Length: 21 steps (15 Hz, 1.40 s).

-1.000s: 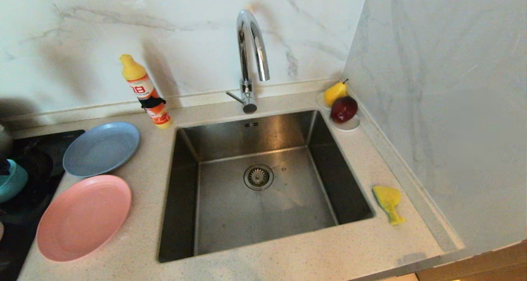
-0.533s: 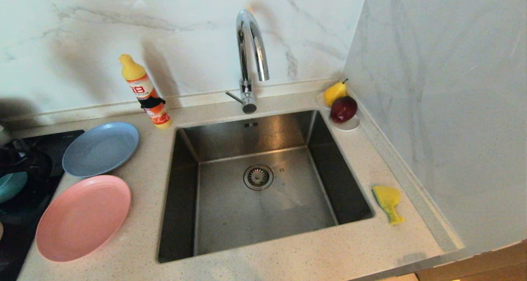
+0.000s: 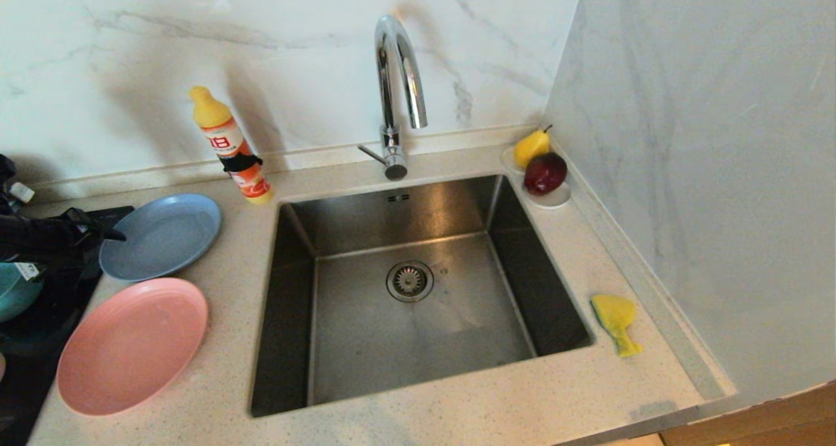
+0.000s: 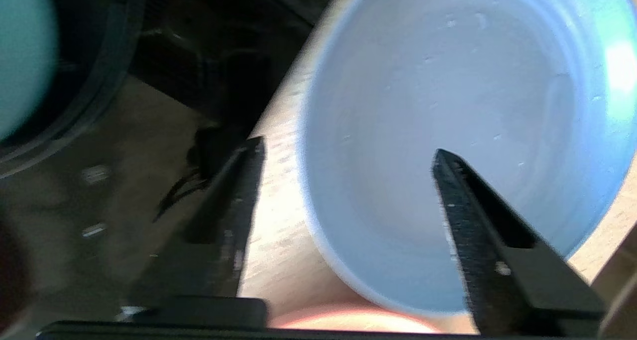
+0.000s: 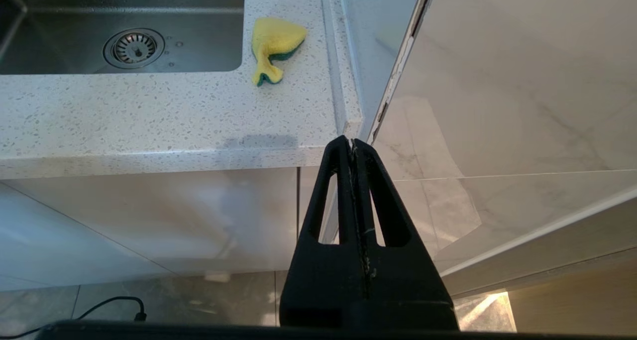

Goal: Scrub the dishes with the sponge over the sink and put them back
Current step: Place the plate on the plate

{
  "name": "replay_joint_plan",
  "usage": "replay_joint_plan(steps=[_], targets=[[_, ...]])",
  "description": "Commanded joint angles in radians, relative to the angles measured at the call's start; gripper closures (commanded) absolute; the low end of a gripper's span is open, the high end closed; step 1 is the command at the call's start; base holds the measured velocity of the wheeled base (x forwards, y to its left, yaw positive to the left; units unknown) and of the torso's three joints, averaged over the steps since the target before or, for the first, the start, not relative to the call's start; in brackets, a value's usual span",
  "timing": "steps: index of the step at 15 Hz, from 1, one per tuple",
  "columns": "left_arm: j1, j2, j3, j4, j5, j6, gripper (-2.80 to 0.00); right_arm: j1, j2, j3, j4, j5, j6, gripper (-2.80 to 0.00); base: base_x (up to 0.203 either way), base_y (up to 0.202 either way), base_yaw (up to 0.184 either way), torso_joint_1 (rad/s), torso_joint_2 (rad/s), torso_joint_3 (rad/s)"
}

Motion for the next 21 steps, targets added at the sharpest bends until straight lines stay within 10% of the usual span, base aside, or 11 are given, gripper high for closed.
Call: replay_joint_plan(steps=[1, 18, 19, 21], targets=[[-0.009, 0.061, -0.036, 0.008, -0.002, -0.010, -2.80, -0.001, 0.000, 0.000, -0.001, 0.000, -0.001, 0.00, 0.000, 0.000, 0.000, 0.000, 0.00, 0.000], [-0.052, 0.160, -0.218, 0.038, -0.039, -0.109, -2.80, -0.001, 0.000, 0.000, 0.000, 0.000, -0.001, 0.00, 0.000, 0.000, 0.000, 0.000, 0.00, 0.000], [-0.052, 0.160, -0.218, 0.040, -0.037, -0.107, 0.00, 0.000, 0.000, 0.000, 0.000, 0.000, -0.001, 0.00, 0.000, 0.000, 0.000, 0.000, 0.00, 0.000], [-0.052, 0.164, -0.222, 0.047, -0.037, -0.104, 0.00, -0.001, 0.000, 0.000, 0.000, 0.000, -0.001, 0.00, 0.000, 0.000, 0.000, 0.000, 0.00, 0.000]])
